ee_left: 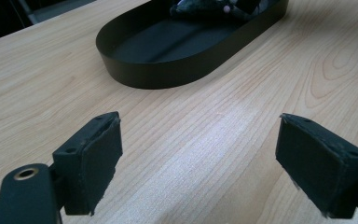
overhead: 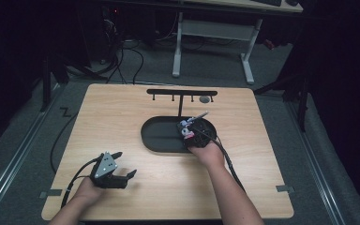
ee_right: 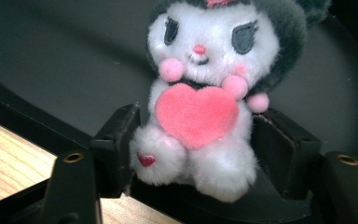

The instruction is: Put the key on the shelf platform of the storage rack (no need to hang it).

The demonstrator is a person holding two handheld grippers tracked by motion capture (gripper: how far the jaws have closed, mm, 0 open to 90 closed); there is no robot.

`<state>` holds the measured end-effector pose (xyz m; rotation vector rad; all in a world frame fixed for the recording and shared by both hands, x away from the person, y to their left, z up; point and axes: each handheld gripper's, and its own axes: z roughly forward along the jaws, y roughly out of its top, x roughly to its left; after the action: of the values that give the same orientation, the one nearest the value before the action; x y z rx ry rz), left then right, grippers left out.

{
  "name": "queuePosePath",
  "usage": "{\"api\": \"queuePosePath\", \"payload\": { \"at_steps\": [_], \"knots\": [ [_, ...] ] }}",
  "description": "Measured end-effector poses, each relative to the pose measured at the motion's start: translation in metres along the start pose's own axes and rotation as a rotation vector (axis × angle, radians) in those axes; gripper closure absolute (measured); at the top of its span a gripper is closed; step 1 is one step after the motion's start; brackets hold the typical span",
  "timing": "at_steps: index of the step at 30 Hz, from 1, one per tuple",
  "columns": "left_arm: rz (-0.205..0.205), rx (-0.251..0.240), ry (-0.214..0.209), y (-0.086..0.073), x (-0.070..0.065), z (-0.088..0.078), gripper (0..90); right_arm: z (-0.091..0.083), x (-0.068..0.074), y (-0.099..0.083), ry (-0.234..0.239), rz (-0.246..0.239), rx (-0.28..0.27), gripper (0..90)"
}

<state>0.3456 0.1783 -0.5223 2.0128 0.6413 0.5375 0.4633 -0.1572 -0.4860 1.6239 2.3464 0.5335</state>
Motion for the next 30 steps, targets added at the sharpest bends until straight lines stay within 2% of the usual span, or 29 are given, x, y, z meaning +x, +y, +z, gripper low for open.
{"api": "queuePosePath", "payload": {
  "at_steps": [16,30],
  "knots": [
    [0.0,0.001,0.001,0.0,0.0,0.0,15.4,-0.018,0.0,0.0,0.006,-0.007,-0.041,25.0],
    [0.001,0.004,0.002,0.0,0.0,0.0,15.4,-0.027,-0.002,-0.01,-0.007,-0.017,-0.054,24.6]
  ]
}}
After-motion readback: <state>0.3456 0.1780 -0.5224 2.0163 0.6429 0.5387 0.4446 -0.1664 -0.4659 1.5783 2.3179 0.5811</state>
